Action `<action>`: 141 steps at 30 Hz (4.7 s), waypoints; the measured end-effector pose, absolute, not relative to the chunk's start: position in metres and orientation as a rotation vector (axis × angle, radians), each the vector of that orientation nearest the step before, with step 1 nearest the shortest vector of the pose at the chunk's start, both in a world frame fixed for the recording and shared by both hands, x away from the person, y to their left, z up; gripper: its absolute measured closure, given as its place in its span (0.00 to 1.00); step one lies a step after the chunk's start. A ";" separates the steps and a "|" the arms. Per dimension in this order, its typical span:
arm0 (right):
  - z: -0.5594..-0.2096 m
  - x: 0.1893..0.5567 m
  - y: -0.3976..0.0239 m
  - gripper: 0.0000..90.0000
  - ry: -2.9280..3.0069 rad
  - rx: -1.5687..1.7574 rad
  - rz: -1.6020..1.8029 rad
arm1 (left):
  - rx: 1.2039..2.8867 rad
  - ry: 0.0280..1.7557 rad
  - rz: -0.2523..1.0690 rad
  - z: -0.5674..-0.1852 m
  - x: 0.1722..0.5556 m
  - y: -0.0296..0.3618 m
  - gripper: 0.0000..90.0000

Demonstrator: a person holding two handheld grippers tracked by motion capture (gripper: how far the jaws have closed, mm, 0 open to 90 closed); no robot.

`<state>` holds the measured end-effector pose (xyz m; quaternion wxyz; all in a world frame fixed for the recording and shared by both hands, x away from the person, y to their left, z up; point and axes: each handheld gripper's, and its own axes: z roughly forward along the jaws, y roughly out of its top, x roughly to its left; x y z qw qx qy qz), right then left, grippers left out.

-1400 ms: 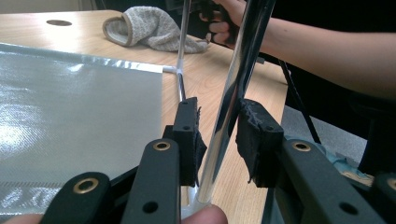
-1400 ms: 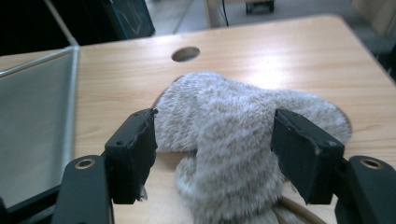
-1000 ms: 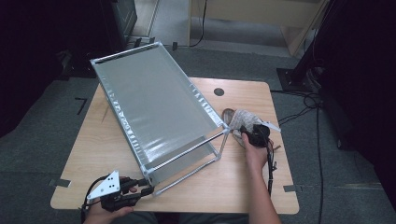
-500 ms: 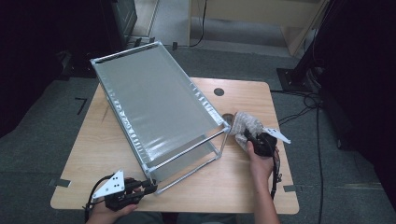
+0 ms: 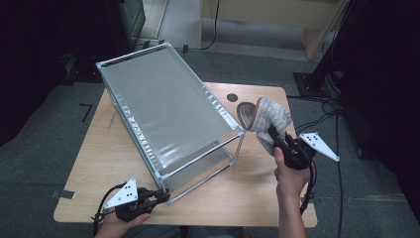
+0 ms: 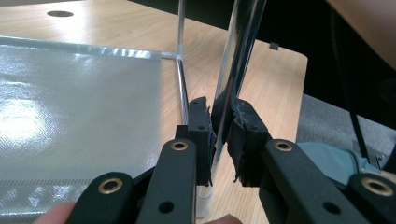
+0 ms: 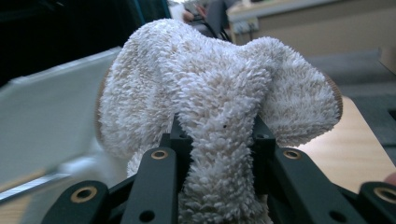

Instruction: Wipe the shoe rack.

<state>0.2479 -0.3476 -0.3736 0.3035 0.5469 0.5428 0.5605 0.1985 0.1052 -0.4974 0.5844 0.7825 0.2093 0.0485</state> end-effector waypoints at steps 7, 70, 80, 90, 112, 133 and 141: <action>-0.359 0.235 -0.316 0.78 1.484 1.287 1.533 | 1.849 0.453 0.121 -0.496 0.200 0.101 0.89; -0.370 0.202 -0.185 0.73 1.899 0.958 1.568 | 1.827 0.509 0.189 -0.498 0.188 0.083 0.89; -0.375 0.232 -0.234 0.73 1.755 1.107 1.506 | 1.828 0.506 0.194 -0.498 0.188 0.083 0.90; -0.383 0.250 -0.272 0.72 1.626 1.172 1.423 | 1.827 0.504 0.194 -0.498 0.187 0.082 0.90; -0.384 0.239 -0.264 0.74 1.636 1.194 1.449 | 1.825 0.504 0.185 -0.499 0.187 0.080 0.90; -0.381 0.195 -0.183 0.74 1.830 0.954 1.512 | 1.815 0.525 0.183 -0.500 0.189 0.080 0.89; -0.384 0.213 -0.209 0.76 1.753 1.079 1.423 | 1.825 0.499 0.178 -0.500 0.188 0.077 0.90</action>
